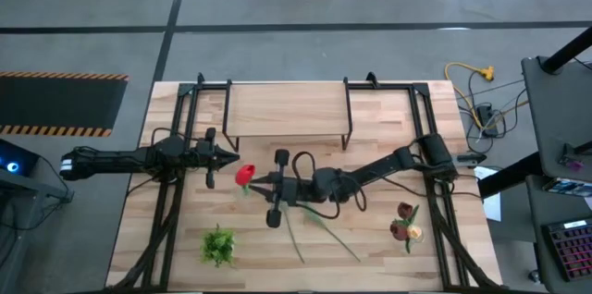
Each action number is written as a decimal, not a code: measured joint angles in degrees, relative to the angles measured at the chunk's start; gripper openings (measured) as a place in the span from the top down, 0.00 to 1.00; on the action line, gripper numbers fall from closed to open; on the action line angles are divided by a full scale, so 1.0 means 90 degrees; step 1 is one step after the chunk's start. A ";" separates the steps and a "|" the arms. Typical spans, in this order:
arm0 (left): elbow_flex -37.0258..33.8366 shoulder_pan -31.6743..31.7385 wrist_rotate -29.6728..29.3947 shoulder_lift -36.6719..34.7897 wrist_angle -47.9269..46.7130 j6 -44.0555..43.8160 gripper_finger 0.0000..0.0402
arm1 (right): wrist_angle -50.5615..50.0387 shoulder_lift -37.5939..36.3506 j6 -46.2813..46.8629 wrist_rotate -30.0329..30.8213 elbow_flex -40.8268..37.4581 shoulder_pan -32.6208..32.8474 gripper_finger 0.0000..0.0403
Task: Pick and place flowers into a vace then onto a shelf
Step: Put the red flower into the left transparent flower vase
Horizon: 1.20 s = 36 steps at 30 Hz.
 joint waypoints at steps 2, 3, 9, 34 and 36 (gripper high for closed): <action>0.0000 0.0000 -0.0001 0.0000 0.0000 0.0001 0.99 | 0.0182 0.0123 0.0178 -0.0247 0.0000 -0.0102 0.98; 0.0000 0.0000 0.0001 0.0000 0.0000 0.0001 0.99 | 0.0269 0.0173 0.0264 -0.0354 0.0000 -0.0151 0.98; 0.0000 -0.0002 0.0001 0.0002 0.0000 0.0002 0.99 | 0.0389 0.0371 0.0751 -0.0811 0.0116 -0.0409 0.98; 0.0000 -0.0002 -0.0001 0.0001 0.0000 0.0002 0.99 | 0.0061 0.1105 0.1179 -0.1021 0.0408 -0.0546 0.97; 0.0000 -0.0002 0.0000 0.0002 0.0000 0.0002 0.99 | -0.0043 0.1114 0.1153 -0.1010 0.0408 -0.0563 0.94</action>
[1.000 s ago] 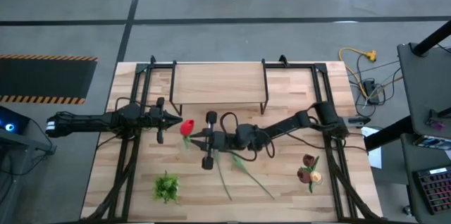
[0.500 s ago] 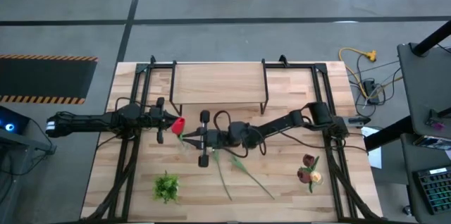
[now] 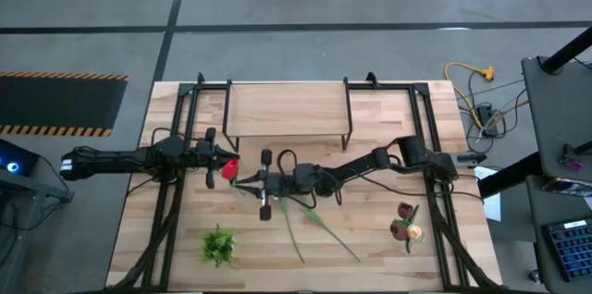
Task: Pick and place flowers into a vace then onto a shelf
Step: Put the red flower into the left transparent flower vase, then put the yellow flower into the left transparent flower vase
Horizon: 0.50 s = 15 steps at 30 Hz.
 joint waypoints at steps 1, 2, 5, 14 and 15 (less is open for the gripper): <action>0.0000 0.0001 0.0000 0.0000 0.0000 0.0000 0.99 | -0.0054 0.0000 -0.0003 0.0012 0.0000 -0.0002 0.92; 0.0000 0.0000 0.0001 0.0000 0.0000 -0.0001 0.99 | -0.0144 -0.0021 0.0000 0.0014 0.0000 -0.0004 0.90; 0.0000 0.0002 0.0001 0.0000 0.0000 0.0000 0.99 | -0.0396 -0.0075 0.0059 0.0012 0.0000 0.0007 0.80; 0.0000 0.0002 -0.0001 0.0000 -0.0002 0.0000 0.99 | -0.2562 -0.0692 0.0301 0.0399 -0.0002 0.0013 0.45; 0.0000 0.0002 0.0000 -0.0002 0.0000 -0.0001 0.99 | -0.2828 -0.0804 0.0364 0.0401 -0.0001 0.0010 0.43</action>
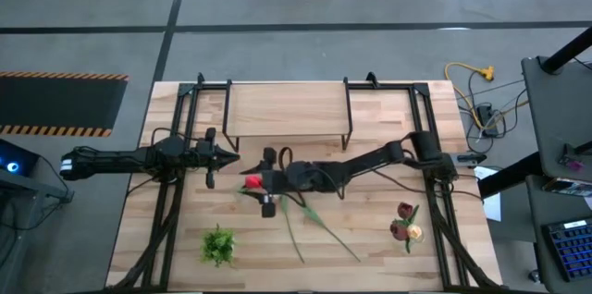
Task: Pick and place flowers into a vace then onto a shelf
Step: Put the yellow flower into the left transparent flower vase
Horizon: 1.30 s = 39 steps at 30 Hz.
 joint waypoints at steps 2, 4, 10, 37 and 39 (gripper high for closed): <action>0.0000 -0.0001 0.0001 0.0002 0.0000 0.0001 0.99 | -0.0537 -0.0217 0.0142 -0.0001 0.0000 0.0001 0.38; 0.0000 -0.0001 -0.0001 0.0002 -0.0002 0.0000 0.99 | -0.1070 -0.0478 0.0278 -0.0001 -0.0002 0.0015 0.35; 0.0000 0.0000 0.0001 0.0001 -0.0002 0.0000 0.99 | -0.2338 -0.1217 0.0572 -0.0031 0.0001 0.0060 0.28; 0.0000 -0.0001 0.0001 0.0002 -0.0002 0.0001 0.99 | -0.5491 -0.3455 0.2613 -0.0031 0.0001 0.0747 0.29; 0.0000 0.0000 0.0000 0.0002 -0.0002 0.0001 0.99 | -0.5803 -0.3530 0.2861 -0.0032 0.0001 0.0914 0.30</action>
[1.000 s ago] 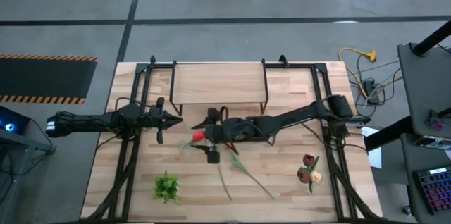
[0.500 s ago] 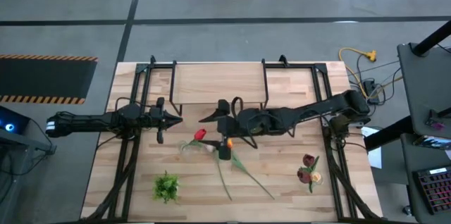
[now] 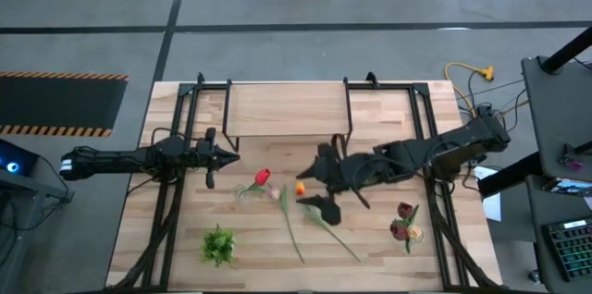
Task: Pick and place flowers into a vace then onto a shelf
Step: Put the yellow flower into the left transparent flower vase
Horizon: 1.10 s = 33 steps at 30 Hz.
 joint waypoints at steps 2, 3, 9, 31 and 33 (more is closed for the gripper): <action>0.0000 -0.0002 -0.0001 0.0000 0.0000 0.0000 0.99 | -0.0246 -0.0017 0.0167 0.0000 0.0000 0.0191 0.31; 0.0000 0.0000 0.0002 0.0000 0.0000 0.0000 0.99 | -0.0320 -0.0017 0.0253 0.0002 0.0000 0.0283 0.32; 0.0000 0.0000 0.0000 0.0000 0.0000 -0.0001 0.99 | -0.0848 0.0224 0.0358 0.0108 0.0000 0.0768 0.35; 0.0000 0.0000 0.0001 0.0000 0.0000 -0.0001 0.99 | -0.1924 0.2902 0.1636 -0.0195 -0.0012 0.0882 0.38; 0.0000 -0.0002 0.0002 0.0000 0.0000 0.0000 0.99 | -0.2104 0.3077 0.1915 -0.0191 -0.0012 0.0840 0.38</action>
